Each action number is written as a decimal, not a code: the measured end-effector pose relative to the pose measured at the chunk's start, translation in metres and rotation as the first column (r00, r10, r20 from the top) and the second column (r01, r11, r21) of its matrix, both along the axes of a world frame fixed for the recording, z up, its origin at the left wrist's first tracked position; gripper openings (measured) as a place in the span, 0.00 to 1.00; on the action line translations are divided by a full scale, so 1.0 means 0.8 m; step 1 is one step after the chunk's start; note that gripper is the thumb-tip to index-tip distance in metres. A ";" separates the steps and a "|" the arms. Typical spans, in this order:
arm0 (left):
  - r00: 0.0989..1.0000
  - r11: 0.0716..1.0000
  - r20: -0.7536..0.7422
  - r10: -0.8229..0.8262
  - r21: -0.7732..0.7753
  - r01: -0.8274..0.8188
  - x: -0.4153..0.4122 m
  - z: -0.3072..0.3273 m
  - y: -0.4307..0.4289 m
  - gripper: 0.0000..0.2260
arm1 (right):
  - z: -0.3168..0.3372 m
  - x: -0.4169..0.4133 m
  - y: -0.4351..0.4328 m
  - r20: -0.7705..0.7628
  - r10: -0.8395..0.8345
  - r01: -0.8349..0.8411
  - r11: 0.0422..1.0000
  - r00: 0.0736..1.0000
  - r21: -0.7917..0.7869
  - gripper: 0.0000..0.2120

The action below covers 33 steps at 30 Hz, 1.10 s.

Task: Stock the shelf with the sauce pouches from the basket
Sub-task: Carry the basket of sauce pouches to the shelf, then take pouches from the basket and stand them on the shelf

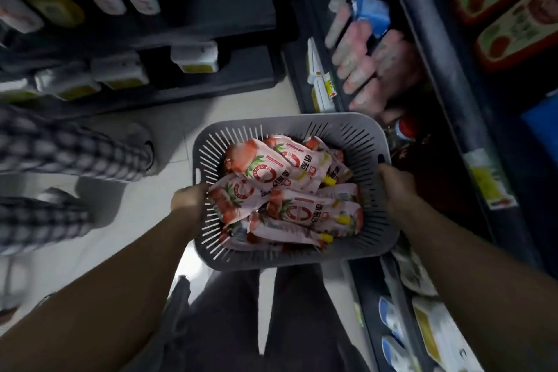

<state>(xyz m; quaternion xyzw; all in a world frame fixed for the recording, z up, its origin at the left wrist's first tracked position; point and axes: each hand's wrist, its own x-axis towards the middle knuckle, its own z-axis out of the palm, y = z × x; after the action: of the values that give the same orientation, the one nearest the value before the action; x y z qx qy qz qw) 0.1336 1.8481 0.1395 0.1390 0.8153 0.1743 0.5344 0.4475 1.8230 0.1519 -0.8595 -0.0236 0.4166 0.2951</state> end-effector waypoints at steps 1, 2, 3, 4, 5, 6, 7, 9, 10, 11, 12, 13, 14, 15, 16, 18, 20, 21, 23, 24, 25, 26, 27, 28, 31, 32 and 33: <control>1.000 1.000 0.003 0.011 -0.006 -0.011 0.007 -0.003 0.007 0.18 | -0.004 0.008 0.012 -0.013 0.012 -0.012 1.000 1.000 0.002 0.08; 1.000 1.000 0.011 0.022 -0.010 -0.022 0.015 -0.005 0.014 0.17 | -0.010 0.016 0.025 -0.020 0.027 -0.027 1.000 0.999 0.003 0.06; 0.999 1.000 0.016 0.028 -0.010 -0.028 0.022 -0.008 0.019 0.15 | -0.014 0.023 0.037 -0.018 0.036 -0.036 0.999 0.999 0.003 0.05; 0.999 1.000 0.016 0.030 -0.010 -0.029 0.031 -0.009 0.023 0.15 | -0.018 0.029 0.048 -0.021 0.045 -0.045 0.999 0.999 0.008 0.04; 0.999 0.999 0.018 0.035 -0.010 -0.035 0.039 -0.010 0.026 0.16 | -0.023 0.036 0.057 -0.025 0.052 -0.052 0.999 0.998 0.012 0.06; 0.998 0.999 0.029 0.050 -0.013 -0.049 0.048 -0.010 0.029 0.18 | -0.028 0.041 0.065 -0.022 0.061 -0.061 0.998 0.998 0.018 0.07; 0.997 0.997 0.040 0.071 -0.014 -0.071 0.055 -0.011 0.033 0.20 | -0.033 0.046 0.073 -0.015 0.074 -0.074 0.997 0.997 0.018 0.06; 0.995 0.996 0.046 0.092 -0.015 -0.091 0.066 -0.014 0.035 0.20 | -0.046 0.054 0.087 0.000 0.086 -0.086 0.996 0.996 0.030 0.05; 0.995 0.996 0.038 0.093 -0.015 -0.093 0.069 -0.018 0.036 0.20 | -0.052 0.056 0.092 -0.015 0.094 -0.094 0.995 0.995 0.037 0.04; 0.995 0.995 0.027 0.098 -0.011 -0.098 0.071 -0.024 0.037 0.20 | -0.058 0.058 0.098 -0.030 0.099 -0.098 0.994 0.995 0.044 0.06; 0.994 0.994 0.018 0.111 -0.005 -0.111 0.072 -0.030 0.039 0.19 | -0.065 0.062 0.101 -0.040 0.118 -0.116 0.993 0.992 0.036 0.09; 0.991 0.991 0.012 0.133 -0.006 -0.133 0.073 -0.036 0.041 0.19 | -0.071 0.064 0.104 -0.046 0.125 -0.124 0.992 0.991 0.029 0.10; 0.988 0.988 0.002 0.156 -0.011 -0.156 0.074 -0.042 0.044 0.18 | -0.076 0.067 0.108 -0.052 0.134 -0.133 0.991 0.990 0.021 0.10; 0.984 0.985 -0.020 0.174 -0.010 -0.175 0.073 -0.048 0.046 0.17 | -0.077 0.068 0.110 -0.055 0.149 -0.149 0.989 0.987 0.015 0.10; 0.982 0.983 -0.043 0.183 -0.010 -0.183 0.072 -0.052 0.046 0.14 | -0.080 0.068 0.111 -0.052 0.159 -0.158 0.987 0.986 0.018 0.10; 0.978 0.981 -0.074 0.194 0.001 -0.195 0.070 -0.060 0.043 0.08 | -0.084 0.071 0.111 -0.028 0.194 -0.194 0.981 0.981 -0.003 0.10; 0.981 0.987 -0.113 0.160 0.004 -0.161 0.067 -0.069 0.041 0.07 | -0.087 0.073 0.110 0.006 0.231 -0.231 0.973 0.973 -0.004 0.11; 0.983 0.994 -0.146 0.107 -0.006 -0.109 0.067 -0.073 0.040 0.09 | -0.086 0.071 0.109 0.033 0.267 -0.267 0.964 0.963 -0.002 0.10; 0.971 1.000 -0.236 -0.026 -0.013 0.024 0.070 -0.075 0.040 0.14 | -0.087 0.067 0.106 0.127 0.364 -0.367 0.930 0.923 0.001 0.05; 0.946 0.994 -0.309 -0.097 0.011 0.105 0.072 -0.070 0.039 0.17 | -0.089 0.067 0.101 0.204 0.425 -0.432 0.902 0.882 -0.011 0.07; 0.895 0.975 -0.413 -0.167 0.065 0.212 0.073 -0.064 0.037 0.19 | -0.085 0.066 0.096 0.321 0.510 -0.521 0.852 0.798 -0.058 0.10; 0.797 0.924 -0.553 -0.243 0.117 0.363 0.072 -0.057 0.035 0.21 | -0.082 0.065 0.088 0.471 0.598 -0.615 0.776 0.649 -0.140 0.14; 0.661 0.836 -0.682 -0.313 0.133 0.533 0.069 -0.053 0.032 0.21 | -0.076 0.062 0.080 0.589 0.658 -0.690 0.689 0.470 -0.220 0.17; 0.518 0.716 -0.766 -0.380 0.111 0.689 0.065 -0.051 0.031 0.21 | -0.071 0.058 0.073 0.655 0.689 -0.757 0.596 0.310 -0.269 0.18; 0.240 0.366 -0.762 -0.602 0.004 0.931 0.058 -0.057 0.031 0.16 | -0.067 0.037 0.056 0.549 0.818 -0.915 0.338 0.170 -0.221 0.16; 0.140 0.255 -0.739 -0.659 -0.045 0.966 0.061 -0.059 0.034 0.15 | -0.074 0.031 0.054 0.440 0.875 -0.939 0.299 0.200 -0.167 0.16; 0.029 0.139 -0.710 -0.704 -0.098 0.985 0.066 -0.061 0.036 0.16 | -0.079 0.023 0.051 0.318 0.921 -0.951 0.278 0.224 -0.136 0.16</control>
<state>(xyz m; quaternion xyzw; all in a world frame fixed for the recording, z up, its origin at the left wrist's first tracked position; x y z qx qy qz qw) 0.1862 1.8768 0.0911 0.7721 0.6044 -0.0775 0.1804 0.4662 1.8639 0.0890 -0.7153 -0.6018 0.3549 0.0145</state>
